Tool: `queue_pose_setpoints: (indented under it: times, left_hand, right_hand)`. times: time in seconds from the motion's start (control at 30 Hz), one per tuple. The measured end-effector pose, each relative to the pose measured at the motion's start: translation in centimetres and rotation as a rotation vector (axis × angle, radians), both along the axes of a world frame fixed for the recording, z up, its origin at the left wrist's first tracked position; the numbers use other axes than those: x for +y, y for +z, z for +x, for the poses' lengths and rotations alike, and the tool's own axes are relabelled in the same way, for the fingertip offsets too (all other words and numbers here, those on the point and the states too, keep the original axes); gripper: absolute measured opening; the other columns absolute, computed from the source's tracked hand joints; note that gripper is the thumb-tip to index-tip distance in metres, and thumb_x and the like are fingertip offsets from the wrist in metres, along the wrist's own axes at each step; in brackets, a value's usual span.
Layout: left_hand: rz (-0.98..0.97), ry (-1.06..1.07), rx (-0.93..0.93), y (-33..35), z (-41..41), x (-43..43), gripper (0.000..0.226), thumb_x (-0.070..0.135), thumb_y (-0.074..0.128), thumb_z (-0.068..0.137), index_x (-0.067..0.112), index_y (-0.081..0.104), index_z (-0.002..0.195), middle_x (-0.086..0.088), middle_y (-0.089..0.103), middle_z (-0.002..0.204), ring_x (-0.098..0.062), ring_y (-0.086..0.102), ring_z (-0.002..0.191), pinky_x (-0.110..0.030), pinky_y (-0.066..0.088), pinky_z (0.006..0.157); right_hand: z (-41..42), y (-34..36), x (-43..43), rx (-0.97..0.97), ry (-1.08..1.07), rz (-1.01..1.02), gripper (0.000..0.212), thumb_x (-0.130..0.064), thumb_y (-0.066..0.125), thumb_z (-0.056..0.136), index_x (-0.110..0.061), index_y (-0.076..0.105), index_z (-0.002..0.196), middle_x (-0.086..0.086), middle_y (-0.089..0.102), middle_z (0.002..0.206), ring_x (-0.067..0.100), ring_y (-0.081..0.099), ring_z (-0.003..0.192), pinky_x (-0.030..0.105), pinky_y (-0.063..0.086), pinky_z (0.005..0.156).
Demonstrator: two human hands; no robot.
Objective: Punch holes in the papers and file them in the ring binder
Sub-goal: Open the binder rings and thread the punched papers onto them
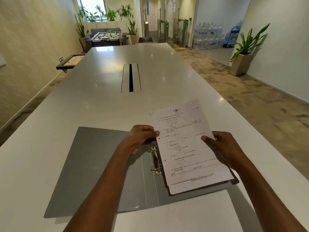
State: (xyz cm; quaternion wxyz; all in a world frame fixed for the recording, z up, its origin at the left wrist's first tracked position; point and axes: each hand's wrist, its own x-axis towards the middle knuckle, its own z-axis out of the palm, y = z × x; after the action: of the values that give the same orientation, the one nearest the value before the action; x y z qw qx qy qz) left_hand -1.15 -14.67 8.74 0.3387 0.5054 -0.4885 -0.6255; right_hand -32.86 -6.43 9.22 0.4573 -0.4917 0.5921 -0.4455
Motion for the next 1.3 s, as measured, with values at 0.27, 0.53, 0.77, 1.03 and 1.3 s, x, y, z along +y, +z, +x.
queue_pose_setpoints:
  times: [0.27,0.53,0.77,1.03,1.3]
  left_hand:
    - [-0.032,-0.069,-0.240,-0.7,1.7,0.0,0.010,0.013,0.082,0.088,0.020,0.083,0.081,0.003,0.080,0.079,-0.009,0.064,0.069,-0.027,0.048,0.070]
    - [-0.011,0.057,-0.300,-2.3,0.5,0.6,0.010,0.000,0.075,0.092,-0.009,0.076,0.096,0.005,0.077,0.067,0.001,0.069,0.052,-0.010,0.050,0.051]
    - [-0.026,0.142,-0.212,-3.4,-0.2,0.6,0.005,-0.006,0.076,0.090,-0.010,0.076,0.089,-0.016,0.082,0.090,-0.032,0.081,0.087,-0.041,0.068,0.079]
    - [0.055,0.133,-0.156,-4.7,0.0,0.0,0.009,-0.006,0.074,0.091,-0.015,0.071,0.091,-0.022,0.080,0.105,-0.037,0.078,0.100,-0.049,0.065,0.090]
    - [0.064,0.118,-0.269,-4.4,0.0,0.4,0.011,0.000,0.071,0.095,-0.011,0.072,0.099,-0.015,0.077,0.106,-0.021,0.075,0.092,-0.016,0.060,0.060]
  right_hand:
    - [2.3,1.3,0.2,0.084,-0.009,-0.002,0.018,-0.008,0.066,0.100,0.003,0.074,0.112,0.009,0.077,0.104,0.006,0.077,0.063,0.012,0.055,0.051]
    - [3.5,1.7,0.1,0.308,-0.003,0.008,0.024,-0.015,0.069,0.098,-0.003,0.075,0.118,0.008,0.077,0.119,0.009,0.076,0.063,0.012,0.051,0.048]
    - [4.5,2.4,-0.1,0.485,0.007,-0.025,0.022,-0.021,0.070,0.098,-0.008,0.076,0.115,0.007,0.074,0.127,0.008,0.070,0.072,0.014,0.053,0.055]
    - [4.9,2.3,-0.1,0.501,0.003,-0.017,0.020,-0.022,0.069,0.099,-0.010,0.076,0.113,0.007,0.073,0.130,0.009,0.070,0.071,0.013,0.051,0.053]
    - [5.0,1.9,-0.2,0.498,-0.010,-0.014,0.026,-0.024,0.070,0.098,-0.008,0.076,0.118,0.008,0.073,0.131,0.022,0.073,0.080,0.019,0.057,0.064]
